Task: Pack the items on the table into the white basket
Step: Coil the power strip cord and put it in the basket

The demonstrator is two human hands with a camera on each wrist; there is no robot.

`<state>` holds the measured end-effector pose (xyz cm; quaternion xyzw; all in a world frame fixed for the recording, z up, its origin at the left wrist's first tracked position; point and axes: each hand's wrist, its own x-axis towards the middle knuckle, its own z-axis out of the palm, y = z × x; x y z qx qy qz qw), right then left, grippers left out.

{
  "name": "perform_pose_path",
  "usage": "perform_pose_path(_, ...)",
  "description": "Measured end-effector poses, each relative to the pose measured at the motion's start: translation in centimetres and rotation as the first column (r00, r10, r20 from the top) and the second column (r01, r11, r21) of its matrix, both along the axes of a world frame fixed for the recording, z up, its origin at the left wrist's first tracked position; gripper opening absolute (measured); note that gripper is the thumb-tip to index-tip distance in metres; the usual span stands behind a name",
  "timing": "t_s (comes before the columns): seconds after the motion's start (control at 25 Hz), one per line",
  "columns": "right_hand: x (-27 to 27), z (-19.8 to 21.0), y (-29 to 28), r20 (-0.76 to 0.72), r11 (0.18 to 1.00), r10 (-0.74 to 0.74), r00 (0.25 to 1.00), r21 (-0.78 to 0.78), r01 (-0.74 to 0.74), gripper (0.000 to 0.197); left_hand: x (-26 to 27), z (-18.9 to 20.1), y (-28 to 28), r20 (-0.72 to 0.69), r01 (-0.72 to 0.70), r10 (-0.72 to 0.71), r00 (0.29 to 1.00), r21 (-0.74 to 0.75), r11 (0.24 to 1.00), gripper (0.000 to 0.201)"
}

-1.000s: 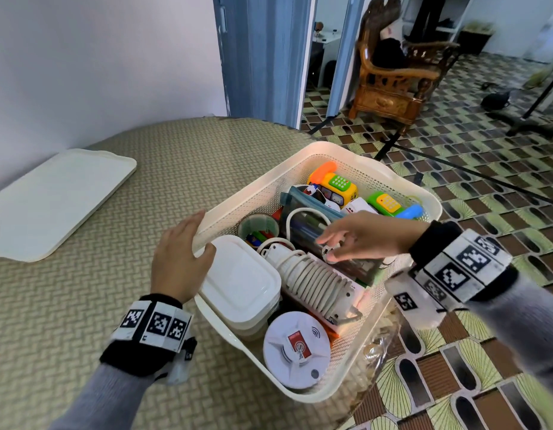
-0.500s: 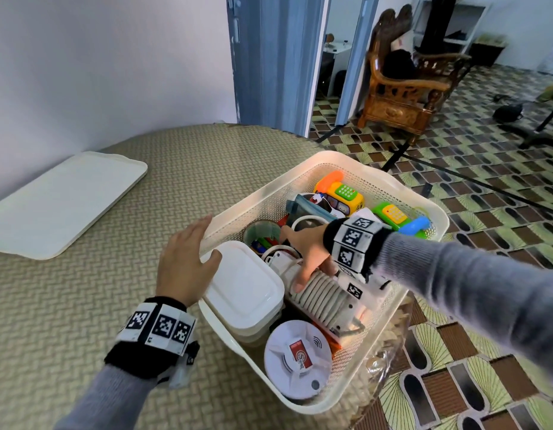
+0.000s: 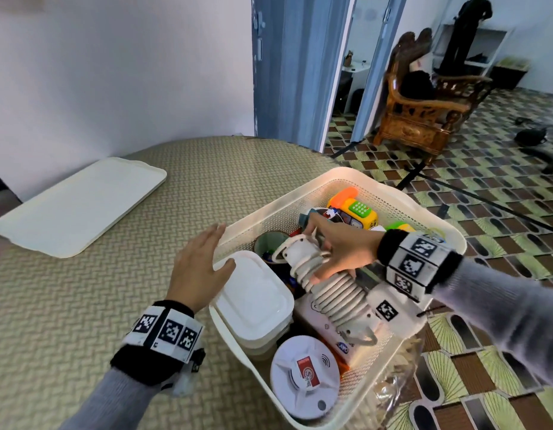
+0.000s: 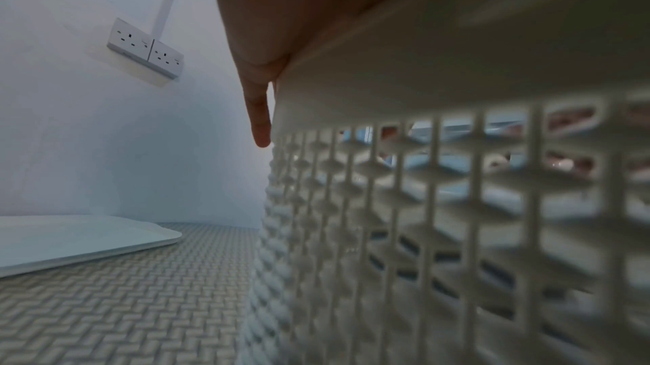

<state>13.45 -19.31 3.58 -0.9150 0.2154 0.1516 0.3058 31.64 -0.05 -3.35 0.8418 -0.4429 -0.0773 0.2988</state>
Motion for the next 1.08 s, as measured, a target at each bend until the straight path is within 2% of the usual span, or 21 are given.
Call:
perform_pose_path(0.08,-1.3,2.5,-0.1,0.165,0.991,-0.087,0.982,0.115,0.068,0.064,-0.7,2.0,0.4,-0.001,0.062,-0.062,0.998,-0.038,0.997,0.071)
perform_pose_path(0.12,-1.7,3.7,0.0,0.258,0.979,-0.142,0.956,0.178,0.097,0.061,-1.5,3.4,0.6,-0.033,0.112,-0.114,0.993,-0.065,0.992,0.079)
perform_pose_path(0.16,-2.1,4.7,0.5,0.348,0.963,-0.204,0.915,0.239,0.124,0.060,-2.7,5.2,0.6,-0.124,0.169,-0.179,0.976,-0.084,0.982,0.086)
perform_pose_path(0.2,-2.2,5.4,1.1,0.430,0.943,-0.275,0.860,0.294,0.155,0.060,-3.9,6.7,0.4,-0.260,0.229,-0.250,0.933,-0.109,0.967,0.092)
perform_pose_path(0.28,-1.7,6.2,2.8,0.567,0.902,-0.404,0.718,0.376,0.211,0.063,-6.4,8.8,-0.7,-0.507,0.312,-0.367,0.780,-0.193,0.930,0.109)
perform_pose_path(0.32,-1.3,6.2,3.6,0.615,0.885,-0.450,0.647,0.408,0.227,0.064,-7.3,9.1,-1.4,-0.549,0.317,-0.404,0.732,-0.252,0.914,0.119)
perform_pose_path(0.36,-0.9,6.1,4.4,0.648,0.865,-0.491,0.582,0.444,0.234,0.063,-7.9,8.9,-2.2,-0.554,0.272,-0.406,0.727,-0.310,0.911,0.124)
perform_pose_path(0.44,-0.4,5.8,5.6,0.665,0.823,-0.559,0.495,0.517,0.234,0.056,-8.1,8.9,-3.0,-0.520,0.088,-0.311,0.796,-0.408,0.909,0.112)
perform_pose_path(0.48,-0.3,5.8,5.9,0.647,0.802,-0.587,0.486,0.547,0.240,0.048,-7.7,8.9,-3.1,-0.508,0.021,-0.264,0.820,-0.435,0.900,0.099)
perform_pose_path(0.56,-0.3,5.7,5.6,0.617,0.798,-0.593,0.517,0.535,0.277,0.026,-7.0,8.8,-2.6,-0.514,-0.028,-0.219,0.830,-0.430,0.902,0.081)
perform_pose_path(0.64,-0.6,5.5,4.3,0.634,0.855,-0.518,0.574,0.374,0.359,0.020,-6.0,8.7,-1.7,-0.547,-0.038,-0.208,0.811,-0.404,0.914,0.074)
perform_pose_path(0.72,-0.8,5.1,3.4,0.669,0.909,-0.389,0.633,0.167,0.383,0.043,-5.4,8.9,-1.0,-0.615,-0.043,-0.233,0.753,-0.400,0.915,0.071)
perform_pose_path(0.8,-1.0,5.0,3.2,0.736,0.958,-0.134,0.664,-0.074,0.276,0.073,-4.9,9.4,-0.7,-0.715,-0.043,-0.280,0.641,-0.397,0.917,0.069)
perform_pose_path(0.84,-0.9,5.2,3.3,0.727,0.958,0.040,0.686,-0.223,0.181,0.083,-4.7,9.8,-0.6,-0.763,-0.033,-0.307,0.568,-0.394,0.918,0.069)
perform_pose_path(0.88,-0.8,5.5,3.3,0.668,0.920,0.206,0.715,-0.381,0.091,0.088,-4.3,10.2,-0.5,-0.794,0.001,-0.332,0.509,-0.386,0.923,0.069)
perform_pose_path(0.96,-0.3,6.4,3.3,0.536,0.810,0.409,0.739,-0.586,-0.024,0.084,-3.6,10.6,-0.1,-0.804,0.149,-0.415,0.427,-0.390,0.909,0.060)
perform_pose_path(1.08,0.2,7.5,3.0,0.528,0.801,0.501,0.686,-0.582,-0.137,0.074,-2.7,10.7,0.8,-0.841,0.351,-0.490,0.229,-0.398,0.848,0.061)
